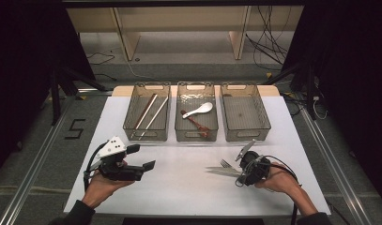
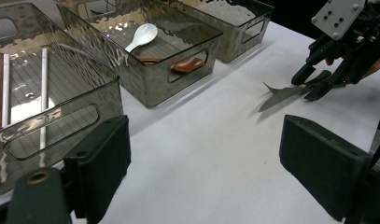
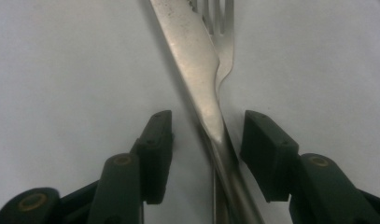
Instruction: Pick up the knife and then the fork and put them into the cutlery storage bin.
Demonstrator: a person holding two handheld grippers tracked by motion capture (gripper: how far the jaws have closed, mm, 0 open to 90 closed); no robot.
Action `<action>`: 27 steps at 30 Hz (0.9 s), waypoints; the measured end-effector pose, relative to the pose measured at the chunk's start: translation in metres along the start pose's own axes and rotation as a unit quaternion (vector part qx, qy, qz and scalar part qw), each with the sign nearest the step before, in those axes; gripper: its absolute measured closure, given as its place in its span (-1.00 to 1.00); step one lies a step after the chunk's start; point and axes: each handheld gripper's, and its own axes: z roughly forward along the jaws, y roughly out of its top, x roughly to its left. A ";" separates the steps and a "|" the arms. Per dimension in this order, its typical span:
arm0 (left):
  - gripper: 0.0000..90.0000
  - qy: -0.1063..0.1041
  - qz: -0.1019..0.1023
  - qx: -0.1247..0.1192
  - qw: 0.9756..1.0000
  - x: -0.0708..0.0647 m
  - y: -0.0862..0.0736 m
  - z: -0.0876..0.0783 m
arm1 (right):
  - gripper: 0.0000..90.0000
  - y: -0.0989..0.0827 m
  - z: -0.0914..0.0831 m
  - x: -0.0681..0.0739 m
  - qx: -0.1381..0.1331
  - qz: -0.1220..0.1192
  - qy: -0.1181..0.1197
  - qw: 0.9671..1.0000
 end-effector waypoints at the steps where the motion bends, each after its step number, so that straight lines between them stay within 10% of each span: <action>1: -0.64 0.000 0.000 0.001 1.000 0.000 0.000 0.000 | 0.24 0.000 0.000 0.000 -0.001 -0.002 0.001 1.000; 10: -0.64 -0.001 0.002 0.005 1.000 -0.001 -0.001 0.002 | 0.64 0.002 -0.001 0.001 -0.001 -0.013 -0.004 1.000; 27: -0.64 -0.004 0.006 0.008 1.000 -0.002 -0.001 0.003 | 0.80 0.004 -0.003 0.006 0.007 -0.075 -0.012 0.997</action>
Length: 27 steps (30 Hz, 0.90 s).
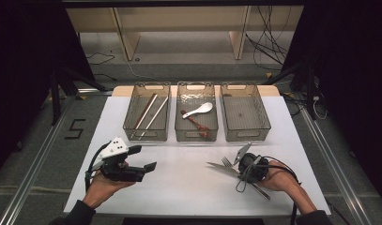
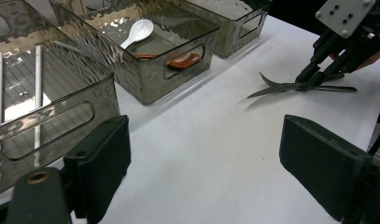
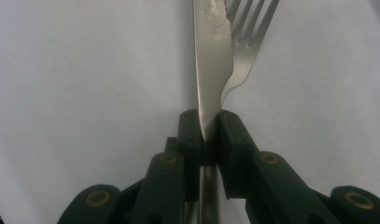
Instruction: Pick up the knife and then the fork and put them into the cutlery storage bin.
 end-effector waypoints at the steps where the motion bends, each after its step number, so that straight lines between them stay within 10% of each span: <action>1: -0.64 0.000 0.000 0.000 1.000 0.000 0.000 0.000 | 0.80 0.000 -0.001 0.000 0.001 -0.001 -0.001 1.000; 18: -0.64 0.003 -0.001 -0.004 1.000 0.001 0.000 -0.001 | 0.81 0.000 -0.020 -0.004 -0.052 0.035 -0.018 0.998; 27: -0.64 0.004 -0.004 -0.009 1.000 0.002 0.001 -0.002 | 0.81 0.000 -0.043 -0.011 -0.118 0.076 -0.020 0.990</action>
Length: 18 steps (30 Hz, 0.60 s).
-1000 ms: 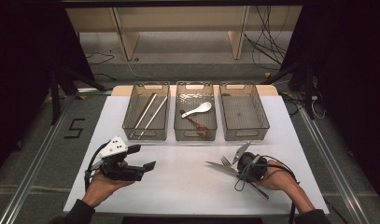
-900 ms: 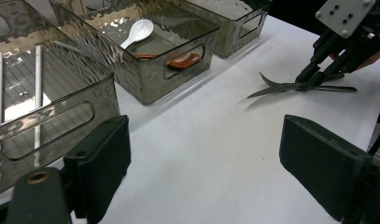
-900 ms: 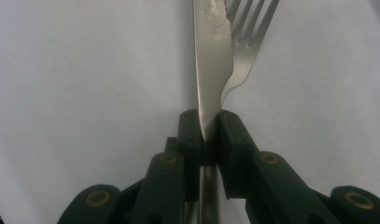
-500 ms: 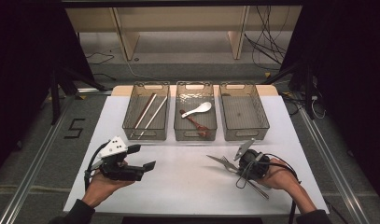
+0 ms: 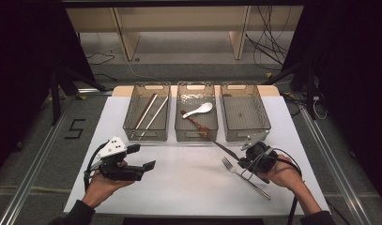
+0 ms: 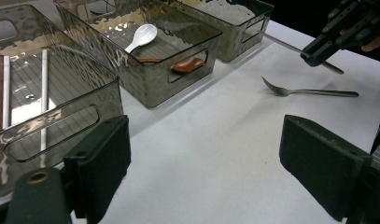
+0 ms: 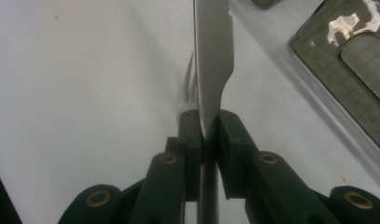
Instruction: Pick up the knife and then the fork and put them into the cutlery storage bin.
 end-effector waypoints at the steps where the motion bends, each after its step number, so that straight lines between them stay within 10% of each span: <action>1: -0.64 0.000 0.000 0.000 1.000 0.000 0.000 0.000 | 0.81 0.000 -0.002 -0.001 -0.008 0.006 -0.002 1.000; 18: -0.64 -0.004 -0.013 -0.017 1.000 0.002 0.001 -0.001 | 0.81 0.016 -0.028 -0.032 -0.089 0.086 -0.001 0.992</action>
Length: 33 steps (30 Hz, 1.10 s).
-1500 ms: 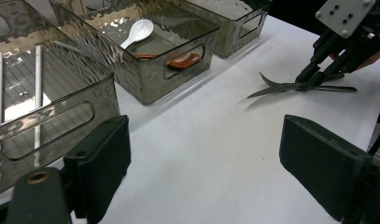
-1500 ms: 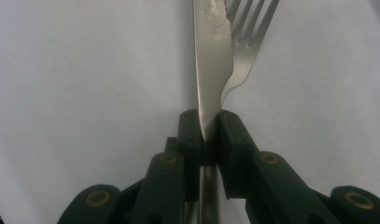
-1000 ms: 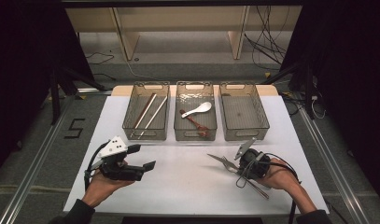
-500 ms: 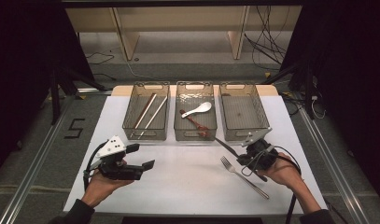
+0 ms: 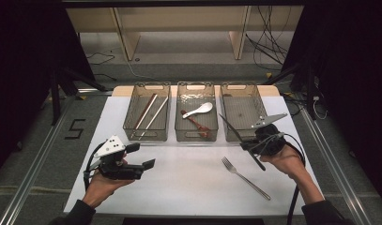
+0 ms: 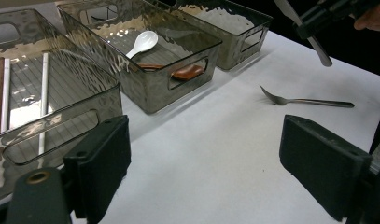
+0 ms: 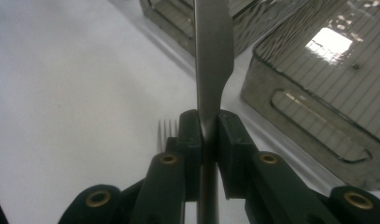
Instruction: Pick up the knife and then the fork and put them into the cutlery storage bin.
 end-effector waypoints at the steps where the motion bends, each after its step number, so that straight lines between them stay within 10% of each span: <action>1: -0.64 -0.001 -0.001 -0.001 1.000 0.000 0.000 0.000 | 0.81 0.002 0.000 -0.002 -0.003 0.004 -0.001 1.000; 33: -0.64 -0.003 -0.006 -0.010 1.000 0.000 0.001 -0.002 | 0.80 0.057 -0.006 -0.046 -0.064 0.089 -0.034 0.993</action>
